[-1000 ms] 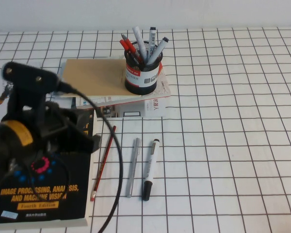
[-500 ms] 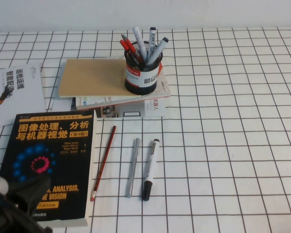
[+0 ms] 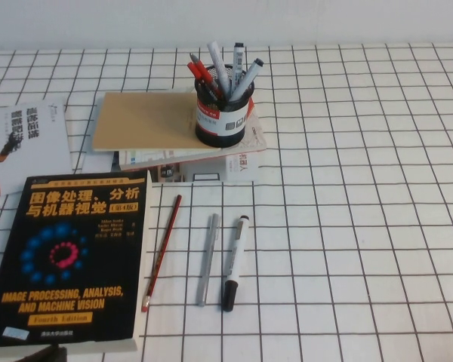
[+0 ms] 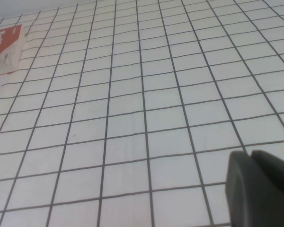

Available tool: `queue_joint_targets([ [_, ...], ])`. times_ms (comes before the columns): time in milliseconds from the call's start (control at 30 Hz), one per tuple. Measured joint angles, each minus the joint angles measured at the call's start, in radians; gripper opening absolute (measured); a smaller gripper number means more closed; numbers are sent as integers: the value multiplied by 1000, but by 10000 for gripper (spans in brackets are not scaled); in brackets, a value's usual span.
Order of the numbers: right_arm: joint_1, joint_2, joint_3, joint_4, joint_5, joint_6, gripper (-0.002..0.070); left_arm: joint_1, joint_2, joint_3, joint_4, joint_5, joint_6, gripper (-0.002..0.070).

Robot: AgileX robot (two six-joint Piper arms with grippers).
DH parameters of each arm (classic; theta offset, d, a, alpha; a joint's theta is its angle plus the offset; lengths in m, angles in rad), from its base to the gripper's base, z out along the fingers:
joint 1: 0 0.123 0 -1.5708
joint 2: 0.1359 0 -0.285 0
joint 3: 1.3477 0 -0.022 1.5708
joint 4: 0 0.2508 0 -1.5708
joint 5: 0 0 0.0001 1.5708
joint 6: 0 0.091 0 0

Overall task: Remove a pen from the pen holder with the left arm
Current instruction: 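Take a marker out of the pen holder and lay it on the table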

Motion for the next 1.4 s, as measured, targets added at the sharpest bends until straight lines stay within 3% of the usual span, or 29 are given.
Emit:
queue_joint_targets([
  [233,0,0,0,0,0,0,-16,86,-64,9,4,61,0,-3],
  [633,0,0,0,0,0,0,-16,472,-248,9,-11,69,7,-3],
  [767,0,0,0,0,-2,0,-16,560,-288,9,-72,71,7,-3],
  [967,0,0,0,0,-2,0,-16,587,-288,9,-128,140,45,-3],
  [1167,0,0,0,0,-2,0,-16,546,-290,9,-132,195,194,-3],
  [1400,0,0,0,0,-2,0,-16,530,-290,9,-134,195,221,-3],
])
